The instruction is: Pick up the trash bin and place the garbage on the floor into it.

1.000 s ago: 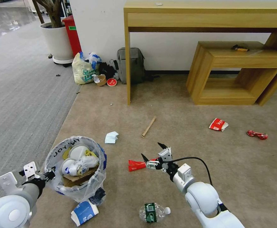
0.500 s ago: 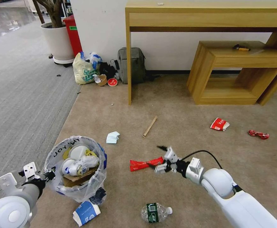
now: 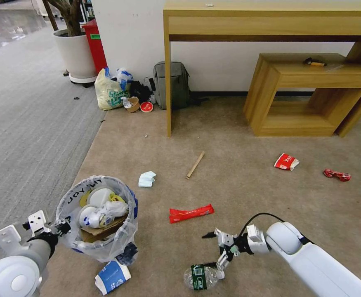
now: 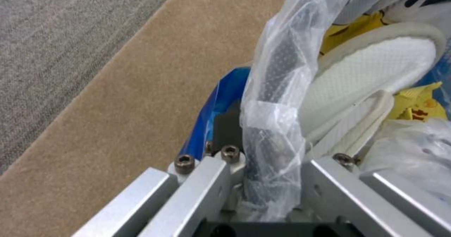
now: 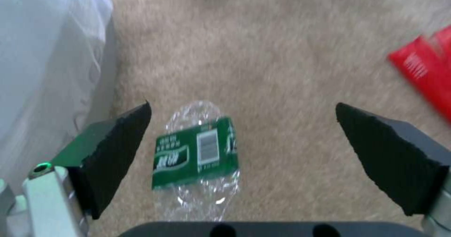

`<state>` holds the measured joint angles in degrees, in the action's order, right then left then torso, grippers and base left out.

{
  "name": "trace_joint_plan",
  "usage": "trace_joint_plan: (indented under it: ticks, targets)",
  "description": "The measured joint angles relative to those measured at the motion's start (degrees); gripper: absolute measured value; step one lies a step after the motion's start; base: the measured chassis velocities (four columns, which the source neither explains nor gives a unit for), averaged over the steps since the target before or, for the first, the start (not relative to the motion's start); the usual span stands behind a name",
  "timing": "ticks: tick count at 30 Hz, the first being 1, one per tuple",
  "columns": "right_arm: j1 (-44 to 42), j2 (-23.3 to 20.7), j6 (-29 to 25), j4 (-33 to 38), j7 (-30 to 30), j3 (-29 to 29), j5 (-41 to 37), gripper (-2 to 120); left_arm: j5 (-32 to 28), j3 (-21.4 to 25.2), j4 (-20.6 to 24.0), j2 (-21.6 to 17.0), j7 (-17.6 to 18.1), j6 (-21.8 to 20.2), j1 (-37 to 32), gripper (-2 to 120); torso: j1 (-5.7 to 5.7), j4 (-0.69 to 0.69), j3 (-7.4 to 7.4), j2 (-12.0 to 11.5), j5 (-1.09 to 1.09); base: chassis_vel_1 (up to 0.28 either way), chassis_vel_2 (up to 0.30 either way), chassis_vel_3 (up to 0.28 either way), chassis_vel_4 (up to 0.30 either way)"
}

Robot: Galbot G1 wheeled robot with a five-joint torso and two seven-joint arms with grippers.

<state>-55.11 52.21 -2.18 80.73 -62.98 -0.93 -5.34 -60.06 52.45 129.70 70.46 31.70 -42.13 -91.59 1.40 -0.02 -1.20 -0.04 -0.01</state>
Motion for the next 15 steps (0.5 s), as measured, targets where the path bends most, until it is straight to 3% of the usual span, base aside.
trace_joint_plan:
  ticks: [15]
  targets:
    - [4.0, 5.5, -0.3, -12.6, 2.6, -4.2, 5.0, 100, -0.2, -0.1, 0.2, -0.6, 0.5, 0.0, 0.2, 0, 0.00, 0.00, 0.00, 0.0, 0.00, 0.000, 0.000, 0.000, 0.000]
